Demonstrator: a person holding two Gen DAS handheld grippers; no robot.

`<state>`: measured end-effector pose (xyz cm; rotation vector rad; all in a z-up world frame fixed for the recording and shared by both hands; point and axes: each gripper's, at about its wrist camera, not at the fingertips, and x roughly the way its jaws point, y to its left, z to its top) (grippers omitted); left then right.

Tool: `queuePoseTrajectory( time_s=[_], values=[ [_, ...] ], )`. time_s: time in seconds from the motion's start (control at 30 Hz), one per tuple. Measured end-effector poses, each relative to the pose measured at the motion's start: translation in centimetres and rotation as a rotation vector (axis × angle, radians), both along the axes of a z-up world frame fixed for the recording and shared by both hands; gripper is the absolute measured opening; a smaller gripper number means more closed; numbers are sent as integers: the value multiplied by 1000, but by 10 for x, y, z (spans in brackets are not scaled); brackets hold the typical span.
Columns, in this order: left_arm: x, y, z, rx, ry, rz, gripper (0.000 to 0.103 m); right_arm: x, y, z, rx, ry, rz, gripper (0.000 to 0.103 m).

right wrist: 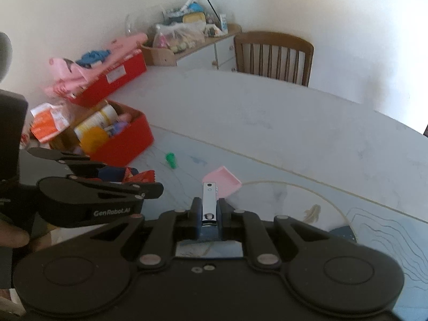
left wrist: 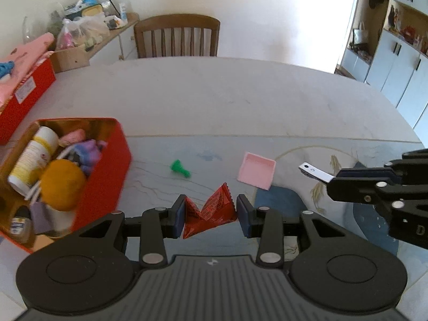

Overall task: Organize rigid objects
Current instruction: 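Carry the nail clipper with the right tool while the left tool carries the candy wrapper over the tin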

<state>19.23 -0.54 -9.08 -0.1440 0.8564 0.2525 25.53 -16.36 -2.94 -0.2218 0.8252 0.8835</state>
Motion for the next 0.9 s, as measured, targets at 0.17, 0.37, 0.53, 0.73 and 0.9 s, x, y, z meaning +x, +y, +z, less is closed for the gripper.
queuePoseTrajectory(
  time_s=[0.17, 0.37, 0.53, 0.73, 0.9],
  values=[
    [-15, 19, 16, 2, -26, 23, 39, -15, 13, 17, 34, -14, 7, 10],
    [-35, 48, 32, -3, -48, 46, 39, -32, 40, 30, 60, -29, 22, 10],
    [-53, 78, 45, -2, -76, 76, 39, -43, 67, 36, 71, -40, 39, 10],
    [-69, 122, 53, 6, -83, 114, 39, -50, 106, 40, 86, -36, 56, 10],
    [-78, 158, 51, 8, -79, 143, 39, -53, 143, 42, 92, -40, 72, 10]
  ],
)
